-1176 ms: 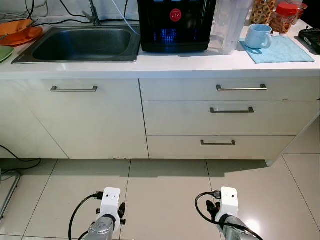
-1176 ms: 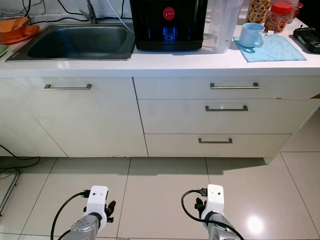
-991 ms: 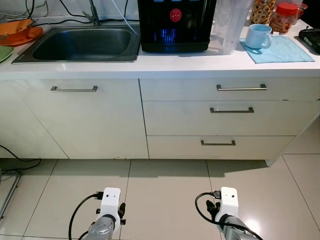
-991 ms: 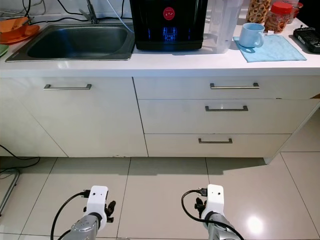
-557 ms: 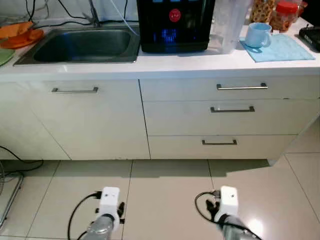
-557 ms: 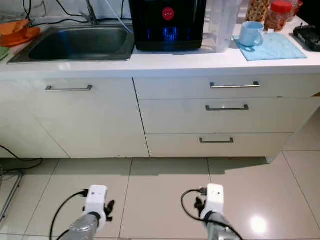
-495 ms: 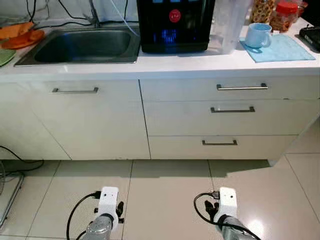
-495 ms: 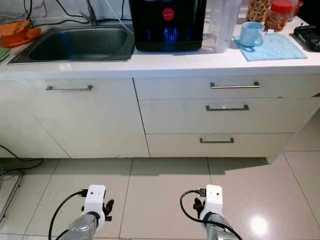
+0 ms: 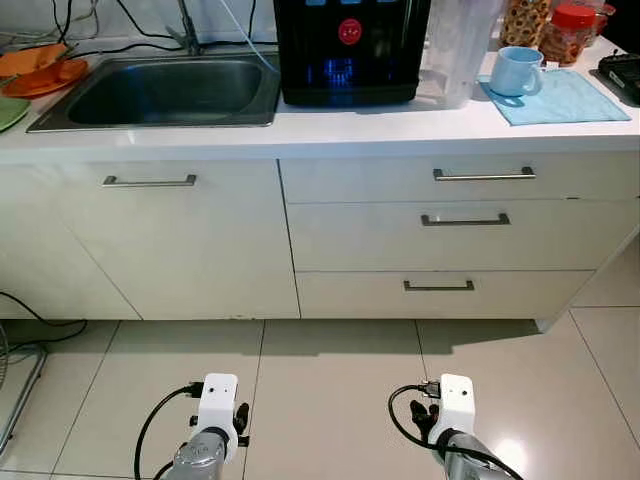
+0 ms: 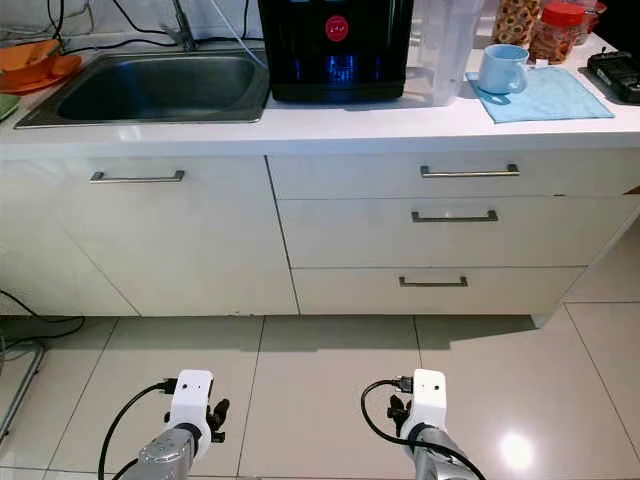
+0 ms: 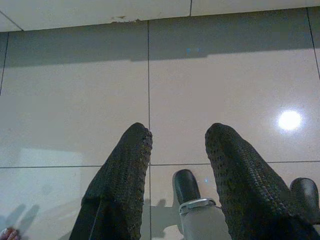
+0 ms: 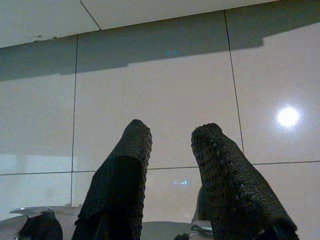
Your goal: Kitchen organization
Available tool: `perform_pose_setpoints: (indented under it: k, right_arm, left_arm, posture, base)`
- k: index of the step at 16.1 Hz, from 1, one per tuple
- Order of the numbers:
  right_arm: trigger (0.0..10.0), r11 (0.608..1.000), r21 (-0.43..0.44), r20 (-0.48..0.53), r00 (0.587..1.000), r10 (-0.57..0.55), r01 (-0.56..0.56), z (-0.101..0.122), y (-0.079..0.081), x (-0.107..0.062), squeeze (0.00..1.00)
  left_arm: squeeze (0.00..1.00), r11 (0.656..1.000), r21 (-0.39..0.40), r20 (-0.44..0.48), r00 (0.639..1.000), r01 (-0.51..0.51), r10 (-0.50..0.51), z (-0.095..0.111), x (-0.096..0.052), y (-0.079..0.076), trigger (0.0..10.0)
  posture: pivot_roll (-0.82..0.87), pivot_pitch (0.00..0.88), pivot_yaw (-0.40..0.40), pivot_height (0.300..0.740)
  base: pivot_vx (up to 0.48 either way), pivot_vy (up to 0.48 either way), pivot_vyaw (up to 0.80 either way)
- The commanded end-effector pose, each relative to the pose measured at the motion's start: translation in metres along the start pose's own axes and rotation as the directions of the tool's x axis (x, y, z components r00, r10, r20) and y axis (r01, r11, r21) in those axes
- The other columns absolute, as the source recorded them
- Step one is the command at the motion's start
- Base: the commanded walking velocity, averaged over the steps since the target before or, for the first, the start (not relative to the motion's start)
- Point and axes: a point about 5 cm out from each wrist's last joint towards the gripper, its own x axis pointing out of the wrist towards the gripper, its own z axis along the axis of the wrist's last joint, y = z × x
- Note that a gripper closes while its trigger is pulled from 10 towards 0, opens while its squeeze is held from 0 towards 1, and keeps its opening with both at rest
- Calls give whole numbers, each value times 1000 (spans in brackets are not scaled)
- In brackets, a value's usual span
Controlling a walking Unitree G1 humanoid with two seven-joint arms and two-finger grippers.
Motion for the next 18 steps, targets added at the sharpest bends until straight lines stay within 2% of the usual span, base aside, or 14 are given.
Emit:
perform_pose_setpoints:
  k: [1, 6, 18]
  right_arm:
    - [10000, 1000, 0, 10, 1000, 12, -12, 3, 3, 1, 0]
    - [10000, 1000, 0, 9, 1000, 9, -9, 1, 2, 0, 0]
    - [10000, 1000, 1, 5, 1000, 14, -14, 0, 4, 0, 0]
  left_arm:
    - [0, 1000, -8, 12, 1000, -7, 7, 2, 0, 3, 10000]
    - [0, 1000, -5, 12, 1000, -9, 9, 1, 0, 4, 10000]
    - [0, 1000, -5, 19, 1000, -11, 11, 2, 0, 5, 10000]
  posture:
    - [30, 0, 85, 740]
    - [26, 0, 86, 740]
    - [26, 0, 89, 740]
  base:
    - [0, 0, 0]
    - [170, 0, 0]
    - [378, 0, 0]
